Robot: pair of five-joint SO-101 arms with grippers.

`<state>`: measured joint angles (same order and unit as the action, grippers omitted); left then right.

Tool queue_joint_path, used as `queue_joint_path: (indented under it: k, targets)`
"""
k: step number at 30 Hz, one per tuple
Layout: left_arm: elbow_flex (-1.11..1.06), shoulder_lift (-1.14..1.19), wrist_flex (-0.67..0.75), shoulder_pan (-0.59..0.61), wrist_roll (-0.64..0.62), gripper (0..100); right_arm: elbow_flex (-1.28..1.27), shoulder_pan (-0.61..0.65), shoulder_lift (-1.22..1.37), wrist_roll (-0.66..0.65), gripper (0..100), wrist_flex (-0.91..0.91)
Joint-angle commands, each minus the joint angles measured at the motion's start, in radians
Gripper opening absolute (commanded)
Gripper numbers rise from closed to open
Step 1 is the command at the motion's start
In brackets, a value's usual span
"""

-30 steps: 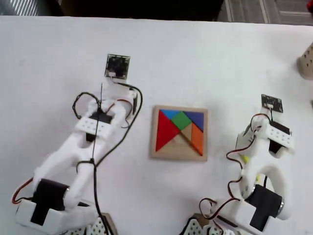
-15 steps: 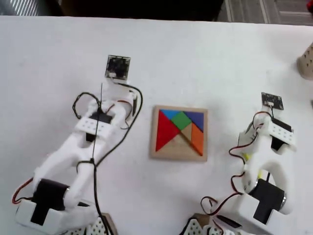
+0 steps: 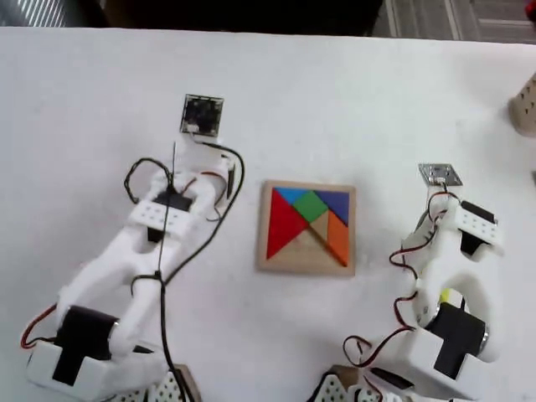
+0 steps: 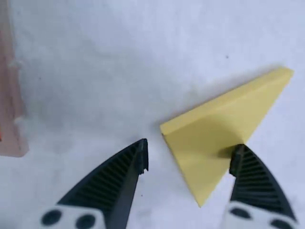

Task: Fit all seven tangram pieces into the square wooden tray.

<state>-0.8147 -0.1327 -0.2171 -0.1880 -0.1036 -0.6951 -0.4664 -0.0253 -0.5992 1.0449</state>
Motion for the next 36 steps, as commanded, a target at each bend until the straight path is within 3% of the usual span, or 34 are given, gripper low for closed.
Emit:
queue_joint_path:
  k: [1, 6, 14, 24, 29, 36]
  targets:
    - [0.063, -0.007, 0.000, -0.015, 0.011, 2, 0.006, -0.021, 0.022, -0.028, 26.8, -0.004]
    - [0.060, -0.010, 0.000, -0.015, 0.011, 2, 0.009, -0.033, 0.024, -0.028, 19.9, -0.018]
    - [0.060, -0.010, 0.000, -0.015, 0.011, 2, 0.012, -0.119, 0.048, -0.028, 17.8, -0.105]
    - [0.060, -0.007, 0.000, -0.015, 0.011, 2, 0.137, -0.219, 0.191, -0.029, 1.8, -0.090]
    - [0.061, -0.007, 0.000, -0.015, 0.011, 2, 0.213, -0.251, 0.084, -0.021, 2.8, 0.064]
    - [0.063, -0.005, 0.000, -0.015, 0.011, 2, 0.299, -0.145, -0.156, 0.130, 25.4, 0.283]
